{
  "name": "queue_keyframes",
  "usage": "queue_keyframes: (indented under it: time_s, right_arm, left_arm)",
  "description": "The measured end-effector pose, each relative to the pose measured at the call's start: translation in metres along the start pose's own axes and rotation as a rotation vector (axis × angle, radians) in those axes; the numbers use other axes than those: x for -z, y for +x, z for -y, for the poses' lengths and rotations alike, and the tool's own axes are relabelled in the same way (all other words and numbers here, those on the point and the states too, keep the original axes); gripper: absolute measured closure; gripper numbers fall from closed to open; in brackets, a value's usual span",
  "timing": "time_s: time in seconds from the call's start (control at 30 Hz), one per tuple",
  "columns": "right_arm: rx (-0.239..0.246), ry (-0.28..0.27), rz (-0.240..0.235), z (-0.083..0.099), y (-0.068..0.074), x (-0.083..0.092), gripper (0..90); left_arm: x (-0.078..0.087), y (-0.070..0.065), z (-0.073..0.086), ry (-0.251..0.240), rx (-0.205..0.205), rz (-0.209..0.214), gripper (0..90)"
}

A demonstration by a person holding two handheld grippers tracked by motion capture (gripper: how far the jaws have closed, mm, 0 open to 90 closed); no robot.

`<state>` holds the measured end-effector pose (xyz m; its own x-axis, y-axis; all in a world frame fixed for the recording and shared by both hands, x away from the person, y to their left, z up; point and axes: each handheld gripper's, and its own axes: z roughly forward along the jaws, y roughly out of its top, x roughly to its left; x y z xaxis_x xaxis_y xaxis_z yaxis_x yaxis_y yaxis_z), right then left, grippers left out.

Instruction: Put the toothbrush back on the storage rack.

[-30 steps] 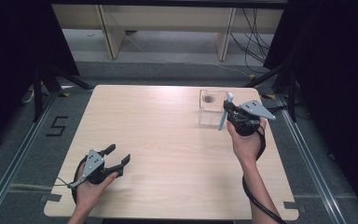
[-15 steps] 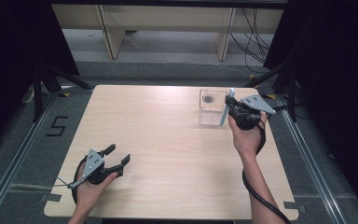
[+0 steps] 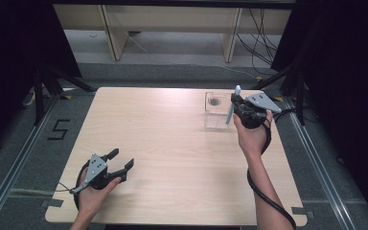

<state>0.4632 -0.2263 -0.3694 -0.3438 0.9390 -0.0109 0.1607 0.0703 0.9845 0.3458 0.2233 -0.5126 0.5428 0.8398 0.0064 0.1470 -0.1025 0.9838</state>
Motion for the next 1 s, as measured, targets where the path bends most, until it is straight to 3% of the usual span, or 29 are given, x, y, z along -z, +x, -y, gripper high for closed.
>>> queue_keyframes:
  time_s: [0.1,0.17,0.23,0.27,0.57,1.0]
  right_arm:
    - [0.001,0.001,0.009,-0.002,-0.001,-0.001,84.4]
    - [0.014,-0.014,0.011,-0.004,-0.002,-0.003,84.4]
    - [-0.006,-0.006,0.014,-0.005,-0.001,-0.003,84.4]
    - [0.015,-0.022,0.012,-0.006,-0.003,-0.004,84.4]
    - [-0.006,-0.028,0.028,-0.009,-0.004,-0.007,84.4]
    - [-0.001,-0.056,0.042,-0.016,-0.01,-0.012,84.5]
  left_arm:
    - [-0.002,0.001,0.0,-0.023,-0.003,0.004,27.5]
    - [0.0,0.001,0.0,-0.002,0.002,-0.002,27.5]
    - [0.001,0.001,0.0,-0.002,0.002,-0.003,27.5]
    - [0.001,0.001,0.0,-0.002,0.002,-0.002,27.5]
    - [0.001,0.002,-0.001,-0.003,0.001,-0.001,27.5]
    - [0.001,0.002,-0.001,-0.003,0.002,0.0,27.6]
